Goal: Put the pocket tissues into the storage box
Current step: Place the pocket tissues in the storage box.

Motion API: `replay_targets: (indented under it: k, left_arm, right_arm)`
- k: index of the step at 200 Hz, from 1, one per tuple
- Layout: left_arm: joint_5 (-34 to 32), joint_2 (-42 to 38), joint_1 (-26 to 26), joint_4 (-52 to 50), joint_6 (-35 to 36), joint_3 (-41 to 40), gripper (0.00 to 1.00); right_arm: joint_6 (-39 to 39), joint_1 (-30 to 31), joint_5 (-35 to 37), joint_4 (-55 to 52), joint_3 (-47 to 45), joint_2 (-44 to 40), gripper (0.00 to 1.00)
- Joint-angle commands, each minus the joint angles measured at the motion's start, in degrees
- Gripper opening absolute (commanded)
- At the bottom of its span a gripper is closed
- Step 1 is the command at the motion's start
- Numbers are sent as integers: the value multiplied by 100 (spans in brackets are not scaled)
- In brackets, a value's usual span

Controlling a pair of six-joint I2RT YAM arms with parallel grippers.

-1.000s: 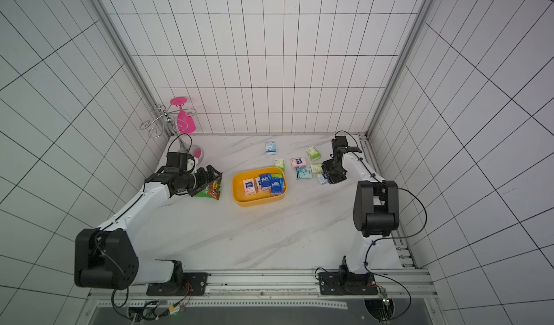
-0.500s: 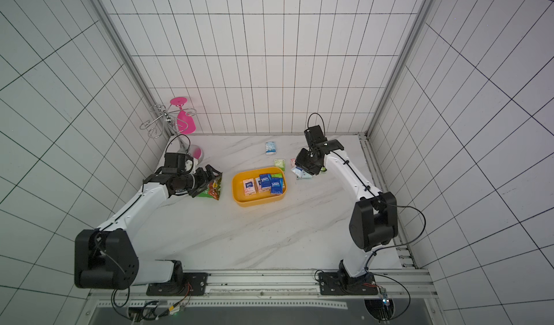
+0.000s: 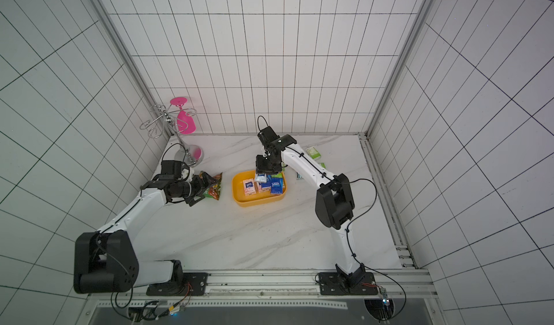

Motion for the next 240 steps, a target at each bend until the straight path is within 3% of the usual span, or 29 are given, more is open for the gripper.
replay_targets:
  k: [1,53,110,130,156,202,240]
  left_arm:
    - [46,-177,42,-80,109,49,98]
    - [37,-197,44,-147,145,98,97]
    - [39,-202,60,-187,177,116,97]
    - [49,-202,54,-181,177,115,97]
    - [46,-209,55,-173,171,107,97]
    - [71,-229,53,-178,153,165,97]
    - [5,-224,-21,-202,183,353,97]
  right_arm:
    - [-233,139,-109,-490,651,359,45]
    - [-303,241,-143,-1188,1735,1419,47]
    - [-204,198,30,-1270,2193,1866,47]
    - [-165,171,26,-1285,2339,1934,58]
    - [-188,153,149,-1303,2379,1782,68]
    - [-161,-14,120,-1264,2221,1092,69]
    - [245,-548,151,-943,1242,222,68]
